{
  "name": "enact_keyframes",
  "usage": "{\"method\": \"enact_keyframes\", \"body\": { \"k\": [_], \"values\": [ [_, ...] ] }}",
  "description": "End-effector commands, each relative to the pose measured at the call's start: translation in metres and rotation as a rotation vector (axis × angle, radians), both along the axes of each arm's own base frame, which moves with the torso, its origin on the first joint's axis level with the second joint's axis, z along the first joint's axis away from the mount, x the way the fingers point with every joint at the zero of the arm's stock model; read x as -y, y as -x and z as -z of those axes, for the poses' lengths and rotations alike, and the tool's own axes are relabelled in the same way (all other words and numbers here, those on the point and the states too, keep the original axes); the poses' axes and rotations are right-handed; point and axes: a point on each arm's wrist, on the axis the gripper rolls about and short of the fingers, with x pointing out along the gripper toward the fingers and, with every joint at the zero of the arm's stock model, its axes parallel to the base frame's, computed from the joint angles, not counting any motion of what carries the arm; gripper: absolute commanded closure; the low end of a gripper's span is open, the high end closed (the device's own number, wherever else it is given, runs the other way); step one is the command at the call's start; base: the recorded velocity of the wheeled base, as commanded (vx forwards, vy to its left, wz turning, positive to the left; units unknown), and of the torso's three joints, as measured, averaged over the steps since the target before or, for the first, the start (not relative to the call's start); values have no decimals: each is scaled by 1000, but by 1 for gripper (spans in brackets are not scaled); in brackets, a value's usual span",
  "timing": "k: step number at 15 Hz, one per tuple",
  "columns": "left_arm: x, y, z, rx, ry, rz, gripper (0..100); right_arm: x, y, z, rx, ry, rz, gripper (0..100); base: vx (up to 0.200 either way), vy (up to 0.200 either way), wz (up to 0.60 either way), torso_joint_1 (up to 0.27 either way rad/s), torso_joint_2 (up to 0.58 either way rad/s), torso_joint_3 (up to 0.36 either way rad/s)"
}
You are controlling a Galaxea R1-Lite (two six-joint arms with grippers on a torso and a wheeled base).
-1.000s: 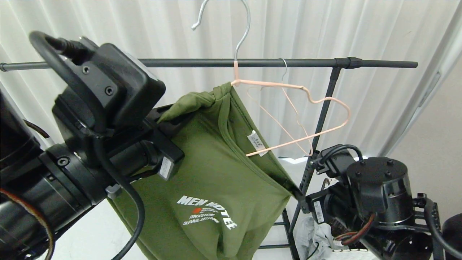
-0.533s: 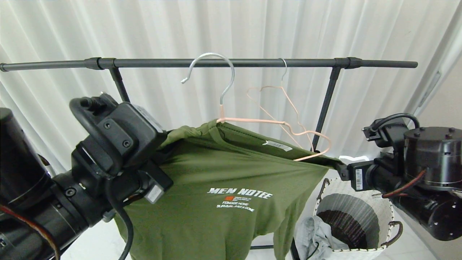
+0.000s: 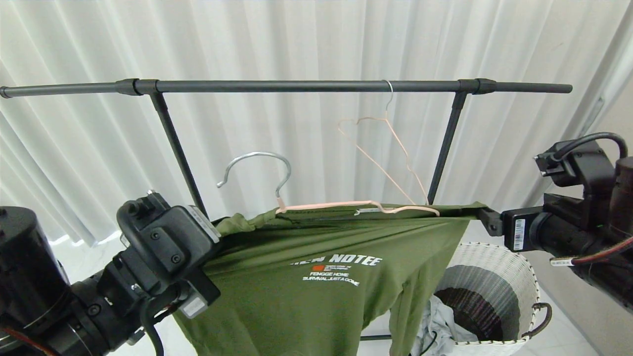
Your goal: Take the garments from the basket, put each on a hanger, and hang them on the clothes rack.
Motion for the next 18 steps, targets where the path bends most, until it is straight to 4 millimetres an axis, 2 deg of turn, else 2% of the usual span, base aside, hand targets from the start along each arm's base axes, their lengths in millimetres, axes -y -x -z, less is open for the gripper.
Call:
{"method": "enact_keyframes", "body": {
  "k": [1, 6, 9, 10, 12, 15, 18],
  "values": [
    [-1, 0, 6, -14, -27, -1, 100, -4, 14, -9, 31, -27, -57, 0, 0, 0, 0, 0, 0, 0],
    [-2, -8, 11, -16, -98, -25, 100, -22, 52, -20, 51, -45, -272, 0, 0, 0, 0, 0, 0, 0],
    [1, -13, 6, -9, -82, -28, 100, -37, 72, -19, 53, -18, -407, 0, 0, 0, 0, 0, 0, 0],
    [3, -15, 1, -2, -50, -33, 100, -44, 82, -15, 47, 23, -476, 0, 0, 0, 0, 0, 0, 0],
    [8, -13, -3, -17, 27, -19, 100, -50, 90, -12, 46, 62, -535, 0, 0, 0, 0, 0, 0, 0],
    [18, -4, -4, -36, 79, 43, 100, -51, 91, -10, 37, 126, -606, 0, 0, 0, 0, 0, 0, 0],
    [24, 1, -5, -32, 97, 83, 100, -58, 76, -10, 43, 262, -663, 0, 0, 0, 0, 0, 0, 0]
  ]
}}
